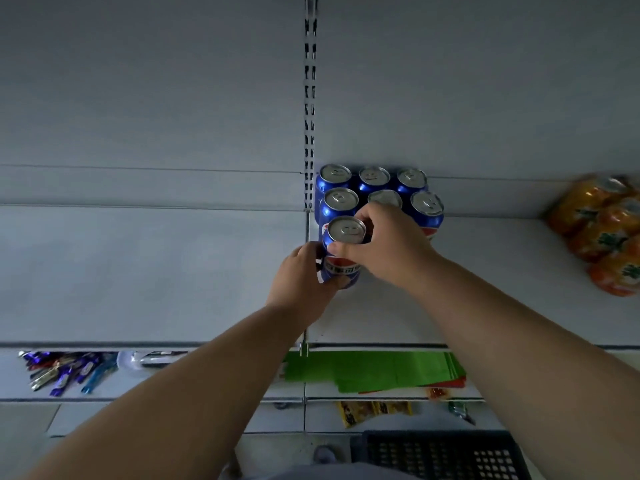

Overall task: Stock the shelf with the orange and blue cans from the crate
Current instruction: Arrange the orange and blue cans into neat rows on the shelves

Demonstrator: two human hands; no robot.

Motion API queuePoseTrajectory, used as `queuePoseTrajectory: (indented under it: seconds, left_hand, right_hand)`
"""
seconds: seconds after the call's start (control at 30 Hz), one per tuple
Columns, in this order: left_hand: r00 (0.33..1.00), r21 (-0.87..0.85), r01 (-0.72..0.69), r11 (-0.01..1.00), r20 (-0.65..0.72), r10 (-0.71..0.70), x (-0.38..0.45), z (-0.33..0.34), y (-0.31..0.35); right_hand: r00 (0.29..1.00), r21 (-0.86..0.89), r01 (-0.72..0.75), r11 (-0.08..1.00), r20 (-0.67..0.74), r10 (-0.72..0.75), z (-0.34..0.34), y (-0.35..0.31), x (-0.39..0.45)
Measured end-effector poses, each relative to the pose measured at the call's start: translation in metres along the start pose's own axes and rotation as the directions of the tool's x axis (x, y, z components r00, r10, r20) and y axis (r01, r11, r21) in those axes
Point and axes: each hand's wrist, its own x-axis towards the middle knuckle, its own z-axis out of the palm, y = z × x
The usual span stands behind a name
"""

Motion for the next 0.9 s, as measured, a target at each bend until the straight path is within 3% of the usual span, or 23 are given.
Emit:
queuePoseTrajectory:
  seconds: [0.3, 0.47, 0.73, 0.9]
  left_hand:
    - [1.0, 0.01, -0.011, 1.0, 0.025, 0.011, 0.0, -0.008, -0.005]
    - [0.991, 0.103, -0.075, 0.992, 0.117, 0.063, 0.008, -0.026, -0.008]
    - [0.972, 0.103, -0.119, 0.988, 0.216, 0.095, 0.035, -0.043, -0.001]
    - [0.97, 0.011, -0.125, 0.992, 0.213, 0.12, 0.037, -0.032, -0.002]
  right_hand:
    - [0.998, -0.183, 0.049, 0.982, 0.047, -0.041, 0.001, 0.002, 0.014]
    - [0.986, -0.145, 0.155, 0.977, -0.033, -0.162, -0.01, 0.002, 0.035]
    - [0.956, -0.352, 0.241, 0.904, 0.246, -0.159, -0.015, -0.009, 0.089]
    - [0.954, -0.377, 0.255, 0.89, 0.247, -0.169, -0.016, -0.015, 0.095]
